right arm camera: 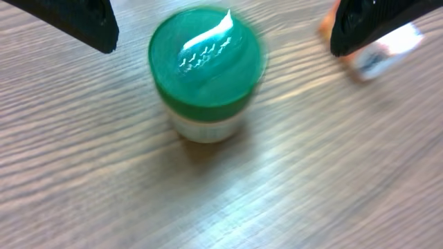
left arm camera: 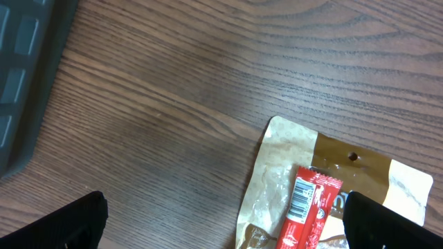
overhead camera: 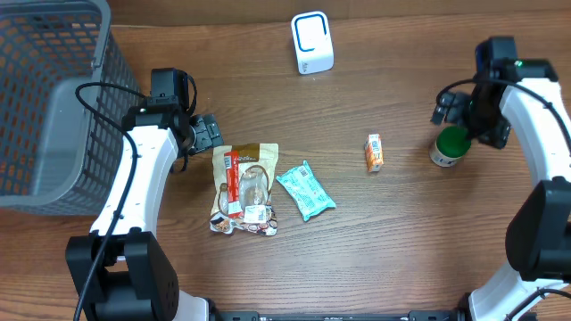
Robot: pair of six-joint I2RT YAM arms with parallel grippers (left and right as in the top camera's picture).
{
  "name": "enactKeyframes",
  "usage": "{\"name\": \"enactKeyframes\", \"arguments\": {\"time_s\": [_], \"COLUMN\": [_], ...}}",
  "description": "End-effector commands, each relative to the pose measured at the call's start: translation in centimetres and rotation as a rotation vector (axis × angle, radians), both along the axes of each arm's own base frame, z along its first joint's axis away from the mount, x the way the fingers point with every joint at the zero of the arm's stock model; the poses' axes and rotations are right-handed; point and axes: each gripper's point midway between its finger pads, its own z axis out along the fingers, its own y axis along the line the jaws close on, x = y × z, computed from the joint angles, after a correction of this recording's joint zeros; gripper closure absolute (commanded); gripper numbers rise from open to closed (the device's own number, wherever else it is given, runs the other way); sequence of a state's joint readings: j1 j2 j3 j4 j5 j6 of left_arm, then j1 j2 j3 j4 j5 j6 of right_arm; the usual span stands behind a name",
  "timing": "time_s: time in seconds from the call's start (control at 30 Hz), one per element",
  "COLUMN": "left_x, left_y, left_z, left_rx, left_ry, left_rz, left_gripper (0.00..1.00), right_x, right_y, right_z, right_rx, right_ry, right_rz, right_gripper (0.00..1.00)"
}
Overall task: Scan the item barcode
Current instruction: 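Carry the jar right and set it down on the table, then release the jar and move the right gripper onto the Kleenex pack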
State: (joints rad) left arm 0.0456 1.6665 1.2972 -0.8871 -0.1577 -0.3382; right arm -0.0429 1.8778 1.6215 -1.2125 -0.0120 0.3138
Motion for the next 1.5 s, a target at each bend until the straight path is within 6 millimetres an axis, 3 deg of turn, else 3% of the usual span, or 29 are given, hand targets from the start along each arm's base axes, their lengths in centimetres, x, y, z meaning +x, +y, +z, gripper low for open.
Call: {"name": "enactKeyframes", "arguments": {"time_s": [0.0, 0.17, 0.23, 0.3, 0.37, 0.4, 0.47, 0.67, 0.87, 1.03, 1.27, 1.47], "left_x": [0.5, 0.5, 0.5, 0.5, 0.5, 0.5, 0.5, 0.5, 0.5, 0.5, 0.5, 0.5], "left_y": [-0.2, -0.2, -0.2, -0.2, -0.2, -0.2, -0.2, -0.2, -0.2, -0.2, -0.2, -0.2], "left_z": [0.8, 0.8, 0.8, 0.8, 0.8, 0.8, 0.8, 0.8, 0.8, 0.8, 0.8, 0.8], "left_rx": [0.0, 0.0, 0.0, 0.0, 0.0, 0.0, 0.0, 0.0, 0.0, 0.0, 0.0, 0.0], "left_ry": [-0.026, -0.026, -0.026, -0.026, -0.026, -0.026, -0.026, -0.026, -0.026, -0.026, -0.025, -0.026], "left_rz": [0.003, 0.003, 0.003, 0.003, 0.003, 0.003, 0.003, 0.003, 0.003, 0.003, 0.003, 0.003], "left_gripper": [0.0, 0.0, 0.0, 0.0, 0.0, 0.0, 0.0, 0.0, 0.0, 0.0, 0.0, 0.0], "right_x": [1.1, 1.2, 0.9, 0.5, 0.0, -0.3, -1.1, -1.9, -2.1, -2.3, -3.8, -3.1], "right_y": [2.7, 5.4, 6.4, 7.0, 7.7, 8.0, 8.3, 9.2, 11.8, 15.3, 19.3, 19.8], "right_z": [4.4, 4.5, 4.2, 3.8, 3.1, 2.7, 1.4, -3.1, -6.2, -6.9, -6.9, -7.0], "right_rx": [0.088, 0.187, 0.213, 0.211, 0.21, 0.21, 0.187, 0.138, 0.209, 0.309, 0.316, 0.255], "right_ry": [-0.107, -0.113, -0.105, -0.09, -0.067, -0.054, -0.023, -0.01, -0.057, -0.101, -0.102, -0.146], "right_rz": [0.052, 0.099, 0.116, 0.134, 0.15, 0.157, 0.171, 0.208, 0.258, 0.334, 0.443, 0.465], "right_gripper": [0.0, 0.0, 0.07, 0.34, 0.74, 0.87, 0.96, 0.96, 0.96, 0.95, 0.95, 0.9]}}
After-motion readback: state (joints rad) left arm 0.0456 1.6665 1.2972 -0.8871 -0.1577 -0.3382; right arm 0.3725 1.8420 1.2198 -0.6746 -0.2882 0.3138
